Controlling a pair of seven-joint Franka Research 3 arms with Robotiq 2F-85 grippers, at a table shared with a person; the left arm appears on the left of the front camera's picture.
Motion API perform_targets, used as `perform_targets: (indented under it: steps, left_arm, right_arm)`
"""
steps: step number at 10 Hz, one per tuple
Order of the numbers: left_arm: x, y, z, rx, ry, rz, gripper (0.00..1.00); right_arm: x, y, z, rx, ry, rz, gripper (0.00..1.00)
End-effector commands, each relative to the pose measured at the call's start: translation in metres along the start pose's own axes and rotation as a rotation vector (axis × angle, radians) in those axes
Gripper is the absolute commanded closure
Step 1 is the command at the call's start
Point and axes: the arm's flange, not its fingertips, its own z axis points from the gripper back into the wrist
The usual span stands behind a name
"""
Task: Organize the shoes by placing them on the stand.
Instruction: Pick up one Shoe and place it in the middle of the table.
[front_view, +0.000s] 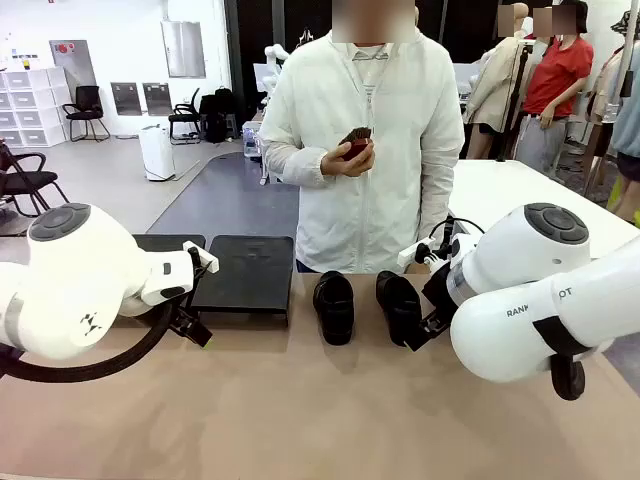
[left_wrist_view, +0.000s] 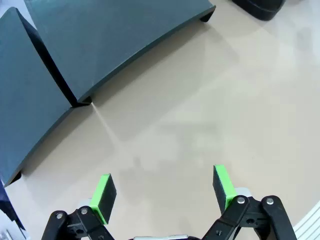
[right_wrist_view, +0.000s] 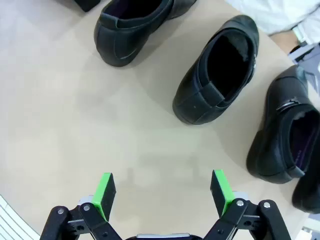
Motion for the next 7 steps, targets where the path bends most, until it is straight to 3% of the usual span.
perform_targets:
  steps: [1, 7]
  left_arm:
    - [0.0001, 0.0, 0.0001, 0.0, 0.0, 0.0, 0.0]
    - [0.0001, 0.0, 0.0001, 0.0, 0.0, 0.0, 0.0]
  right_arm:
    - [0.0, 0.0, 0.0, 0.0, 0.0, 0.0, 0.0]
    - [0.0, 0.0, 0.0, 0.0, 0.0, 0.0, 0.0]
